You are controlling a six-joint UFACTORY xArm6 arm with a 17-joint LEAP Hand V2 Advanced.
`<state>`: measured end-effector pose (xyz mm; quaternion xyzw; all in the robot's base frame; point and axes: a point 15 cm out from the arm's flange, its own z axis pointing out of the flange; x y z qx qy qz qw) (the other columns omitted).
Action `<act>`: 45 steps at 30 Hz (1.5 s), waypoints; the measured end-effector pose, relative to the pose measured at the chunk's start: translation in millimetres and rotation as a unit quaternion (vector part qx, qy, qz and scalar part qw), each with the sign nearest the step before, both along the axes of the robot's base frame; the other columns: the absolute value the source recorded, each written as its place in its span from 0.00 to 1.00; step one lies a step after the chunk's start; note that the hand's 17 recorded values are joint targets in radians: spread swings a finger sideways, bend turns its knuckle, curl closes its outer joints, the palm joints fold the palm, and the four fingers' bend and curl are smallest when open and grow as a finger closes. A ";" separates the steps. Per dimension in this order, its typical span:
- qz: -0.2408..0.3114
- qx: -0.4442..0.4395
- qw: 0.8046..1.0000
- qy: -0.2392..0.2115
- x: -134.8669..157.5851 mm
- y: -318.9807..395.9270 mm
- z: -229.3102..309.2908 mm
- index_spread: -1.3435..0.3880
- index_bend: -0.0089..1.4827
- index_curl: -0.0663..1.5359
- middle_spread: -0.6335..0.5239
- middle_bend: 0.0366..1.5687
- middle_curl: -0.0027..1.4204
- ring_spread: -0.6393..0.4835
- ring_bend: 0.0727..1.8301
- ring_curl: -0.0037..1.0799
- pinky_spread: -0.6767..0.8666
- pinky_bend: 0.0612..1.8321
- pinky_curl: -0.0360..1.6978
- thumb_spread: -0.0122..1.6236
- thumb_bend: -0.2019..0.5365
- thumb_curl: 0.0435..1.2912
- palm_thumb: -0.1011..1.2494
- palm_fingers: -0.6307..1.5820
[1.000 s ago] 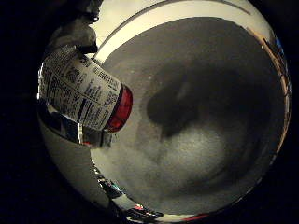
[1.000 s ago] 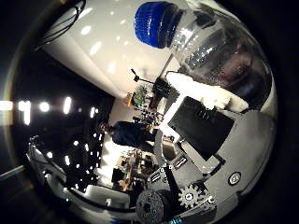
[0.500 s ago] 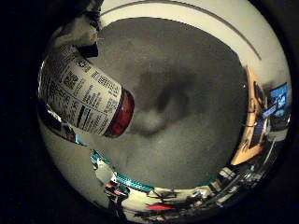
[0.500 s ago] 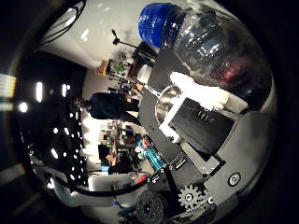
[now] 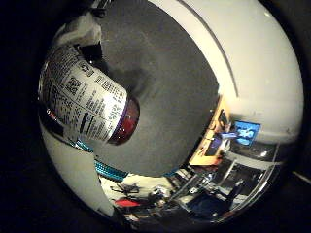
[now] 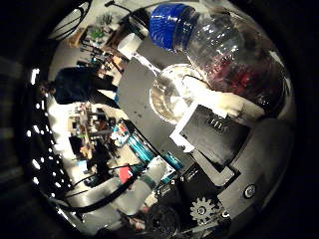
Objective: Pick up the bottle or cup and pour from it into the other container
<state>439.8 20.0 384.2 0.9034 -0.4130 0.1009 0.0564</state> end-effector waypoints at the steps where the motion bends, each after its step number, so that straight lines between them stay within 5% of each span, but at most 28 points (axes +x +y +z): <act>1: 0.007 -0.021 1.000 -0.001 -2.5 4.7 -3.1 0.66 0.82 0.53 0.45 0.88 0.53 0.36 0.71 0.76 0.31 0.74 0.49 0.32 0.25 0.73 0.87 0.79; 23: 0.089 -0.284 0.954 -0.039 -22.9 64.2 -17.0 0.66 0.81 0.53 0.45 0.88 0.53 0.36 0.69 0.79 0.30 0.72 0.53 0.32 0.25 0.74 0.87 0.79; 45: 0.112 -0.339 0.934 -0.029 -31.4 93.8 -34.9 0.66 0.81 0.53 0.45 0.87 0.53 0.35 0.69 0.80 0.30 0.72 0.53 0.32 0.25 0.75 0.86 0.79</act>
